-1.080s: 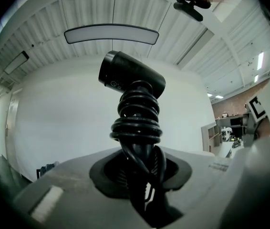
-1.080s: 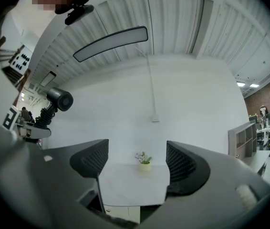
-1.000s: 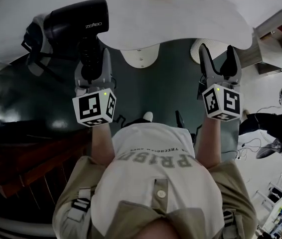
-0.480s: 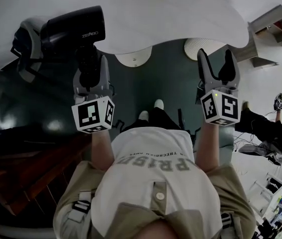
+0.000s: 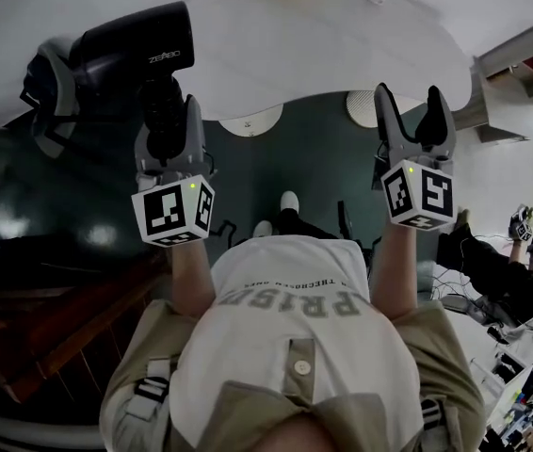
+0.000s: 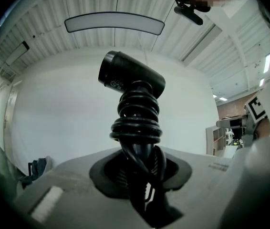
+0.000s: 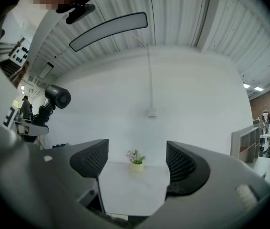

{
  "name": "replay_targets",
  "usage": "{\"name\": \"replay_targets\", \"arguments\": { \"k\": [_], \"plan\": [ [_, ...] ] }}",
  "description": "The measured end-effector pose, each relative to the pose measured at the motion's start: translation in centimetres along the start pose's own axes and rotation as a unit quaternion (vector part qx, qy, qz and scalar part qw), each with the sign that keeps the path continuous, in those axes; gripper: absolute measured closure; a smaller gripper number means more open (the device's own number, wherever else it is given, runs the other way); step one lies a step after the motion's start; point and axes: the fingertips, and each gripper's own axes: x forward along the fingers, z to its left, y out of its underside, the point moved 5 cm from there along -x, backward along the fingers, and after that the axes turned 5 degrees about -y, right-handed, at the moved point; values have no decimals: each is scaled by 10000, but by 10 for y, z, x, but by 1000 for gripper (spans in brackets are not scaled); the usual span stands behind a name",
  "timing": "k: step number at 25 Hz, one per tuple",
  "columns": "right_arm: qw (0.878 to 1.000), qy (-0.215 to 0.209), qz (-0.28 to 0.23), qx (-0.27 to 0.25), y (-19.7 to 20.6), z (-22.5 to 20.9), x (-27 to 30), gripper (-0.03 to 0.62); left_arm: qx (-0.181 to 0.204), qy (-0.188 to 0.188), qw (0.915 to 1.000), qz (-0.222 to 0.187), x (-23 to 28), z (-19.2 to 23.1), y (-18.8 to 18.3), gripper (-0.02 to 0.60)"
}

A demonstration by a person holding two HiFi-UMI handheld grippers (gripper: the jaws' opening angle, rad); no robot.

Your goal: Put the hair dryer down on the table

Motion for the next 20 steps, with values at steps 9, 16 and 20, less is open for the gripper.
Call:
{"name": "replay_targets", "arguments": {
  "k": [9,16,20],
  "plan": [
    [9998,-186,-92,45,-1,-39,37,226,58,-141,9999,38,37,-25,-4,460],
    [9991,-350,72,236,18,-51,53,226,182,-231,9989,358,47,-33,10,460],
    [9981,-404,246,385,36,-78,75,227,296,-223,9976,583,72,-53,19,460]
  ]
}}
